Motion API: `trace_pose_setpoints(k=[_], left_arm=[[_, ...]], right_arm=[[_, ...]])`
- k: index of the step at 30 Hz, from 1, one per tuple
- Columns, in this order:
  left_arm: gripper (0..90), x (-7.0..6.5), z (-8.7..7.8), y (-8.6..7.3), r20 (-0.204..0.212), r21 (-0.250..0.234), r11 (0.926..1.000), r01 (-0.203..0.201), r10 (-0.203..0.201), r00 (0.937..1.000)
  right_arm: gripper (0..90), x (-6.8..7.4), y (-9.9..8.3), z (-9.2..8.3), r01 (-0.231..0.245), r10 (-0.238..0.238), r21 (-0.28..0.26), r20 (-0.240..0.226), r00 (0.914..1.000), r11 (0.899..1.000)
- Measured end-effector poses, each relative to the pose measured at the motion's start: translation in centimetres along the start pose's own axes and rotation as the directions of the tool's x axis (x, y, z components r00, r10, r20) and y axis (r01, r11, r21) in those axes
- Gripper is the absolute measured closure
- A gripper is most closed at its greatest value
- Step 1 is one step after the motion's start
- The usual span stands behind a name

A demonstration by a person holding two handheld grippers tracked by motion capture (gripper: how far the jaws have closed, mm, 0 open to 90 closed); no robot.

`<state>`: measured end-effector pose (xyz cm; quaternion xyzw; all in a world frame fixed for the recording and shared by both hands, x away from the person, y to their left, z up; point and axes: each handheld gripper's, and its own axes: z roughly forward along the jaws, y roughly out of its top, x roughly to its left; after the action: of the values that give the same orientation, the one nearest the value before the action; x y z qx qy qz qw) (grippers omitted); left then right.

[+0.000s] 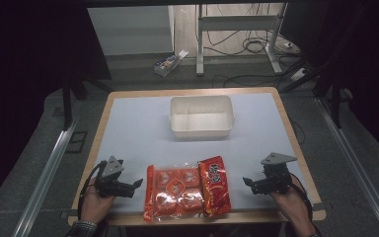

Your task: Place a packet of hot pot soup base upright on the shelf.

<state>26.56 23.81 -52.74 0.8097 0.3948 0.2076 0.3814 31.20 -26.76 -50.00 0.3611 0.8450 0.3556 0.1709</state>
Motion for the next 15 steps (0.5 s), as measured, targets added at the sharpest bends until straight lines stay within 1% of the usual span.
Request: trace_pose_setpoints(k=[1,2,3,4,6,7,10,14,15], left_arm=[[0.0,0.11,0.08,-0.07,-0.001,0.007,0.9999,0.013,-0.013,0.9999],[0.0,0.11,0.08,-0.07,-0.001,0.007,0.9999,0.013,-0.013,0.9999],[0.0,0.13,0.12,-0.08,0.001,0.014,0.9996,0.023,-0.023,0.9997],[0.0,0.17,0.21,-0.05,0.005,0.028,0.9989,0.038,-0.038,0.9992],[0.0,0.18,0.24,-0.04,0.011,0.030,0.9987,0.041,-0.042,0.9991],[0.1,0.13,0.23,0.00,0.013,0.028,0.9989,0.037,-0.037,0.9992],[0.5,0.05,0.23,0.04,0.008,0.027,0.9990,0.037,-0.037,0.9993],[1.3,-0.02,0.27,0.15,0.004,0.035,0.9986,0.039,-0.040,0.9992],[1.4,-0.03,0.29,0.22,0.003,0.038,0.9987,0.033,-0.034,0.9994]], right_arm=[[0.0,0.00,-0.01,0.04,0.000,0.000,0.001,-0.003,1.0000,1.000],[0.0,0.00,-0.01,0.04,0.000,0.000,0.001,-0.003,1.0000,1.000],[0.1,0.01,0.00,0.06,0.003,-0.003,-0.001,-0.005,1.0000,1.000],[0.3,0.10,0.07,0.12,0.007,-0.007,-0.004,-0.009,0.9999,1.000],[0.3,0.15,0.08,0.18,0.009,-0.009,-0.004,-0.009,0.9999,1.000],[0.4,0.22,0.06,0.33,0.014,-0.014,0.005,-0.011,0.9998,1.000],[0.5,0.21,0.01,0.44,0.017,-0.017,0.011,-0.014,0.9998,1.000],[0.7,0.07,-0.06,0.46,0.005,-0.005,0.011,-0.021,0.9998,1.000],[0.8,0.07,-0.06,0.46,0.004,-0.004,0.010,-0.023,0.9997,1.000]])
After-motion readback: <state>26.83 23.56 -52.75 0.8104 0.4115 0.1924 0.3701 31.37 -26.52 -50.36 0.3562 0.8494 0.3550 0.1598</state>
